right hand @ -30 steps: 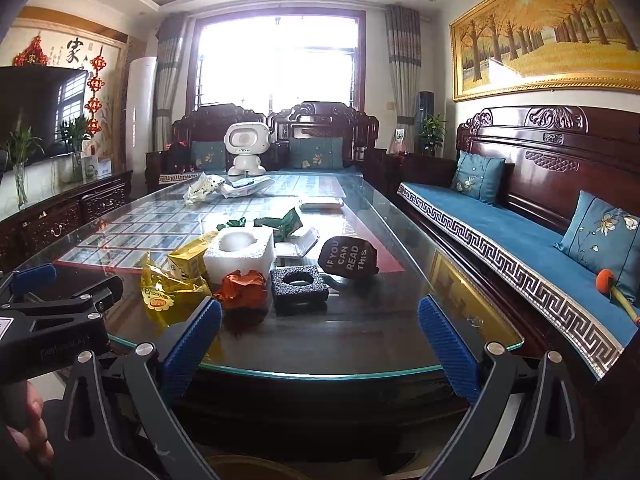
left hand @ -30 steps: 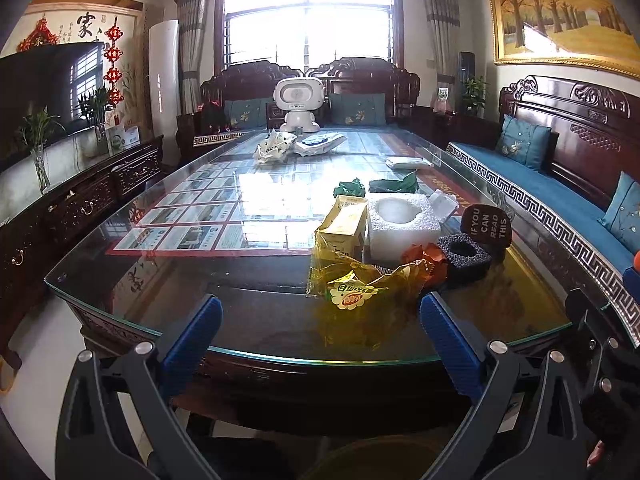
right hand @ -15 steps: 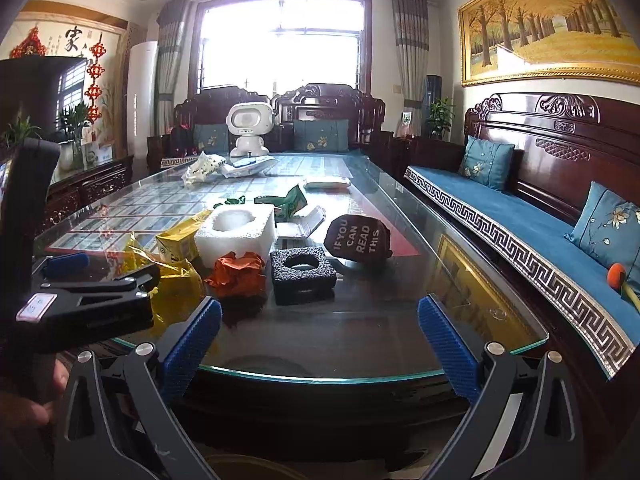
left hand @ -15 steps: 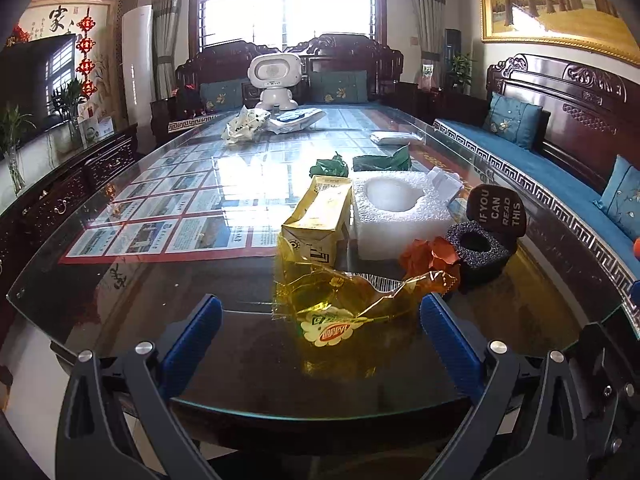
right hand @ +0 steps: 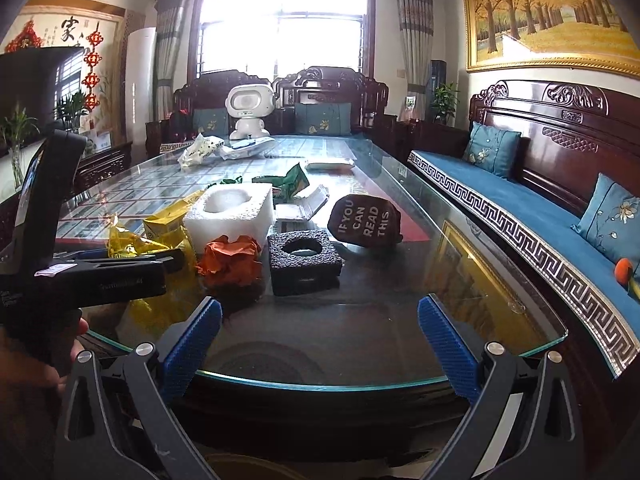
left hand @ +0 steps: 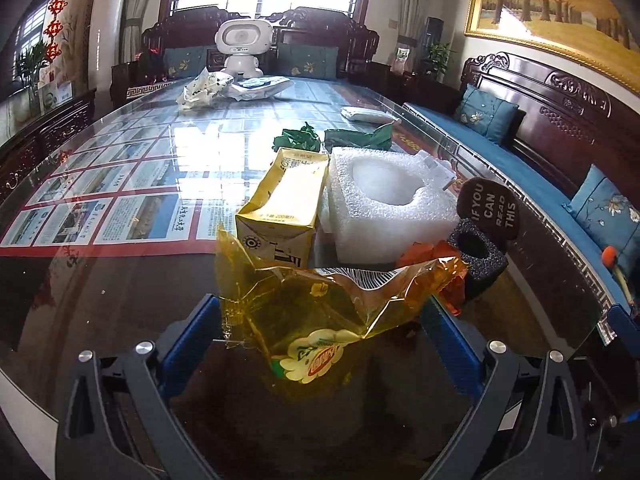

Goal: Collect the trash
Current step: 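Reach the left tool to the gold snack bag and close on it, then reach the right tool to the black foam ring and close on it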

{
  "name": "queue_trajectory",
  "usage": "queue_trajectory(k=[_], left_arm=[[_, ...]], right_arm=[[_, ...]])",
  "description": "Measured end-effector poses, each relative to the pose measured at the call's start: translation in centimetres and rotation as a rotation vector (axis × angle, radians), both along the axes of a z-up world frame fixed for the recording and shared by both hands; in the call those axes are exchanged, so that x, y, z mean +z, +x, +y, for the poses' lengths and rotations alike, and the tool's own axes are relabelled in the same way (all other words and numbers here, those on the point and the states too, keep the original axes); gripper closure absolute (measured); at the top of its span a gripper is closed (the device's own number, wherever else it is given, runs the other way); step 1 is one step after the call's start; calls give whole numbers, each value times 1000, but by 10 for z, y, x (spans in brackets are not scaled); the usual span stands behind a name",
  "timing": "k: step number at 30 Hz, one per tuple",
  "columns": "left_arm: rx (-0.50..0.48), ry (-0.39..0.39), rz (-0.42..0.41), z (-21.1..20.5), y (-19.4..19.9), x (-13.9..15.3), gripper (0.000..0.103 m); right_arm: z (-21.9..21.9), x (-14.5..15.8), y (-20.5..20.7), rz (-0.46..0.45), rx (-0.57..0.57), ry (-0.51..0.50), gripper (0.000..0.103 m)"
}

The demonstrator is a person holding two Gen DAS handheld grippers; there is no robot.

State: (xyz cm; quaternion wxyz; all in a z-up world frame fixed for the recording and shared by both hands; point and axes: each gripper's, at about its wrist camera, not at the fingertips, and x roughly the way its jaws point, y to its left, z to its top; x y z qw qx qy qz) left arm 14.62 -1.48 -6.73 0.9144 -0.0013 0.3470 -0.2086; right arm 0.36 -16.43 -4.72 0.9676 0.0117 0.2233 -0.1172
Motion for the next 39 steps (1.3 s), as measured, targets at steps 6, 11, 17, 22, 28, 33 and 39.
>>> queue_trajectory(k=[6, 11, 17, 22, 28, 33, 39], left_arm=[[-10, 14, 11, -3, 7, 1, 26], [-44, -22, 70, -1, 15, -7, 59], [-75, -30, 61, -6, 15, -8, 78], [-86, -35, 31, -6, 8, -2, 84], [-66, -57, 11, 3, 4, 5, 84], [-66, -66, 6, 8, 1, 7, 84], [-76, -73, 2, 9, -1, 9, 84]], right_arm=[[2, 0, 7, -8, 27, -2, 8], [-1, 0, 12, -7, 44, 17, 8], [-5, 2, 14, -9, 55, 33, 8], [-10, 7, 16, -14, 67, 49, 8], [-24, 10, 41, 28, 67, 74, 8], [-37, 12, 62, 53, 56, 116, 8], [-47, 9, 100, 163, 24, 57, 29]])
